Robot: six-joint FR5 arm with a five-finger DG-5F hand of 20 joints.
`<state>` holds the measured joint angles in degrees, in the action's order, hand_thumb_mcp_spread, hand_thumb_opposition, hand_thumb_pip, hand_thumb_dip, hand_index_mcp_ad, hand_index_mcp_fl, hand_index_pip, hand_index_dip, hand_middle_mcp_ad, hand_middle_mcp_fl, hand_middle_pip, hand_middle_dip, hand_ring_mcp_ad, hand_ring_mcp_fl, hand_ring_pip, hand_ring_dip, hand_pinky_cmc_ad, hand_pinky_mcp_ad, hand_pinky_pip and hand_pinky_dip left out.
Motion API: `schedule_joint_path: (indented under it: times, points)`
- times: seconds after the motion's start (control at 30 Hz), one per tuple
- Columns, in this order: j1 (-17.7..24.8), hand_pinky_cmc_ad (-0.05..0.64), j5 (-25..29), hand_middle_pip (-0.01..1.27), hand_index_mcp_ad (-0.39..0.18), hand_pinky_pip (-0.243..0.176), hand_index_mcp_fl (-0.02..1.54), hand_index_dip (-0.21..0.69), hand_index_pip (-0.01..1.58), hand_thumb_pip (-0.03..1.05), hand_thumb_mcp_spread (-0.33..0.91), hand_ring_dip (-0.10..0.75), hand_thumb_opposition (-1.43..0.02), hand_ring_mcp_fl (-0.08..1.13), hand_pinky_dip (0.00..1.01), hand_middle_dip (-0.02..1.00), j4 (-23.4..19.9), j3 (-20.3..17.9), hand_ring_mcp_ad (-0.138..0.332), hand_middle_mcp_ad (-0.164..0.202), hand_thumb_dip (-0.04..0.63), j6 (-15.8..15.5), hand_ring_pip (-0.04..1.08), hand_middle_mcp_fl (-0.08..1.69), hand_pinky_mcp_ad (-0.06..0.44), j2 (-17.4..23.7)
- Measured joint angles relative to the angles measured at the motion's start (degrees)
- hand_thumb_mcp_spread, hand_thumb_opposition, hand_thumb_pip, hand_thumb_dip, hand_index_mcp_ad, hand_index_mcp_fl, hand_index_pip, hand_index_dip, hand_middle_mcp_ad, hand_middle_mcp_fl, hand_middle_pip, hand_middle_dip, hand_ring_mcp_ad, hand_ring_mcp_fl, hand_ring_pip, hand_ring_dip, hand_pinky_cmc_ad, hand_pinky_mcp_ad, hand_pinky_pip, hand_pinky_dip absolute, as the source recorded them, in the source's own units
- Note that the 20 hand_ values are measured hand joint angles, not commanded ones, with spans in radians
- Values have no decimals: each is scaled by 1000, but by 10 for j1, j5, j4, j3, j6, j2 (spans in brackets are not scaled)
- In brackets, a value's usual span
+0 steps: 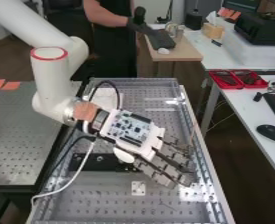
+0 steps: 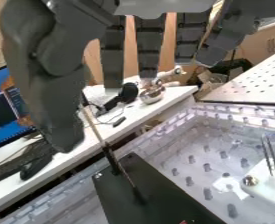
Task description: Grab the drill bit and place it in the clear container
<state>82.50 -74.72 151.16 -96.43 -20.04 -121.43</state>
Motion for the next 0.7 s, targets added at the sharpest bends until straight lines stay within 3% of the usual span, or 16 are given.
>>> schedule_joint_path:
  times: [0.17,0.3,0.5,0.7]
  points:
    - [-4,323,-1,117,-75,-79,77,140,304,531,305,-12,-717,-2,241,173,-8,-15,162,61,199,-12,87,87,133,28]
    - [-4,323,4,117,-75,-87,73,161,304,560,304,-12,-700,-2,267,173,-35,-33,164,61,194,-19,86,89,129,45]
    - [1,326,10,117,-72,-101,98,188,604,562,304,-12,-703,-3,290,173,-52,-38,178,63,192,-16,86,89,129,42]
    - [4,326,10,120,-75,-101,188,138,813,565,314,-12,-703,0,290,173,-47,-25,178,63,192,-14,86,87,129,17]
